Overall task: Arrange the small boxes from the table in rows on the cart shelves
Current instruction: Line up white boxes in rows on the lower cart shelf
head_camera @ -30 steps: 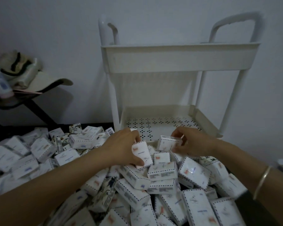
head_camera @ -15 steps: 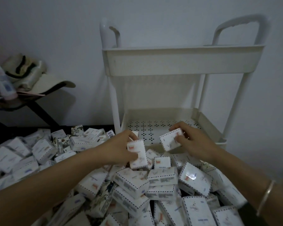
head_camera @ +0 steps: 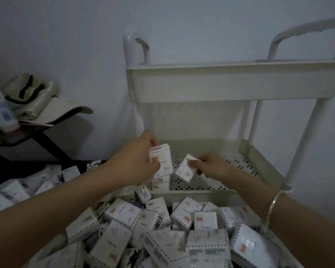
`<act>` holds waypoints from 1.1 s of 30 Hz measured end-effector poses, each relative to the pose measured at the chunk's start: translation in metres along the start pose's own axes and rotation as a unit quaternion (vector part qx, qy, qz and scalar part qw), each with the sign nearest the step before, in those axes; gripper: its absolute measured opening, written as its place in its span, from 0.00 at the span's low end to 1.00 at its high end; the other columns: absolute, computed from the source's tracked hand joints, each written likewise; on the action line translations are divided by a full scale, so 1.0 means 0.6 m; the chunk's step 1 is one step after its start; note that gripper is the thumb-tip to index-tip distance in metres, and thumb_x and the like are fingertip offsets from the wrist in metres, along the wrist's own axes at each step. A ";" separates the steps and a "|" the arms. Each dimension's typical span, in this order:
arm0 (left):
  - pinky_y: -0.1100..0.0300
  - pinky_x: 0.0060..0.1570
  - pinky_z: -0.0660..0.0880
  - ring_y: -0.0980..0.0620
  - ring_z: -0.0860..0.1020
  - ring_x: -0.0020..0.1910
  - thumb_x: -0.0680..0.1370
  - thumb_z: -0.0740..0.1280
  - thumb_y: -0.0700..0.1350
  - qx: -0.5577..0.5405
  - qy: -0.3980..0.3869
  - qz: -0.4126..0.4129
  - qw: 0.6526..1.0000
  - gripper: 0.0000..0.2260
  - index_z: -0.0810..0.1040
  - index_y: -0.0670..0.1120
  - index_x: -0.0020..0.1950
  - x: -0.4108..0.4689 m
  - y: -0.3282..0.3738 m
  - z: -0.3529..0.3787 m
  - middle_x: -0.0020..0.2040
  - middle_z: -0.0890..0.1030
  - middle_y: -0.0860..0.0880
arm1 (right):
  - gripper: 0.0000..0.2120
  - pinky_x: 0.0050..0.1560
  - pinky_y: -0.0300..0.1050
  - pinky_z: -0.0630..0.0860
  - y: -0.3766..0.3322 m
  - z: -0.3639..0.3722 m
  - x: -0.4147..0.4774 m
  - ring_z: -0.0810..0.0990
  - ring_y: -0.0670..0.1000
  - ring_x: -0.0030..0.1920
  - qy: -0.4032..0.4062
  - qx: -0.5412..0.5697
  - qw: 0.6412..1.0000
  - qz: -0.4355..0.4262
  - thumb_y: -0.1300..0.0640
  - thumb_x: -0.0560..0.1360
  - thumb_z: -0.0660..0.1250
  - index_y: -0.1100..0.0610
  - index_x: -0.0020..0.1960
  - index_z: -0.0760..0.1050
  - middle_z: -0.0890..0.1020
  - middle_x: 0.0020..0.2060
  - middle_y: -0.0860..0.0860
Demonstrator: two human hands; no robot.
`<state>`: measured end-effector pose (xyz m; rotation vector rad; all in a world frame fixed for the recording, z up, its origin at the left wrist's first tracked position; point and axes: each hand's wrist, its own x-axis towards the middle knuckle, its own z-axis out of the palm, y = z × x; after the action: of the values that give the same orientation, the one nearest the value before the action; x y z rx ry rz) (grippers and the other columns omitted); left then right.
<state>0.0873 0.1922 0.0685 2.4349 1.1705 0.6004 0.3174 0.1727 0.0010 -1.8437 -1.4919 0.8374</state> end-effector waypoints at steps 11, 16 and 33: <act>0.51 0.46 0.77 0.49 0.77 0.51 0.74 0.67 0.39 0.205 0.022 0.115 0.972 0.17 0.70 0.49 0.60 0.069 0.060 -0.009 0.54 0.77 0.49 | 0.15 0.70 0.52 0.67 -0.017 0.064 0.101 0.73 0.49 0.61 -0.102 0.082 0.991 0.010 0.40 0.81 0.52 0.45 0.62 0.69 0.74 0.58 0.45; 0.56 0.38 0.67 0.47 0.74 0.45 0.72 0.68 0.37 0.344 0.029 0.049 0.937 0.17 0.69 0.43 0.59 0.084 0.068 0.000 0.52 0.76 0.46 | 0.23 0.66 0.55 0.71 -0.015 0.085 0.103 0.77 0.50 0.58 -0.125 0.082 0.988 0.025 0.38 0.81 0.51 0.50 0.63 0.74 0.79 0.59 0.48; 0.58 0.45 0.74 0.48 0.78 0.53 0.74 0.70 0.41 0.368 -0.156 0.013 0.917 0.16 0.76 0.44 0.61 0.215 0.008 0.060 0.58 0.78 0.47 | 0.17 0.60 0.50 0.77 -0.006 0.058 0.041 0.82 0.56 0.57 -0.126 0.327 0.937 0.005 0.49 0.83 0.55 0.57 0.63 0.74 0.83 0.55 0.59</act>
<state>0.1820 0.2872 0.0681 2.9910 1.3926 -0.2982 0.2918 0.2003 -0.0196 -1.2779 -1.1424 1.4135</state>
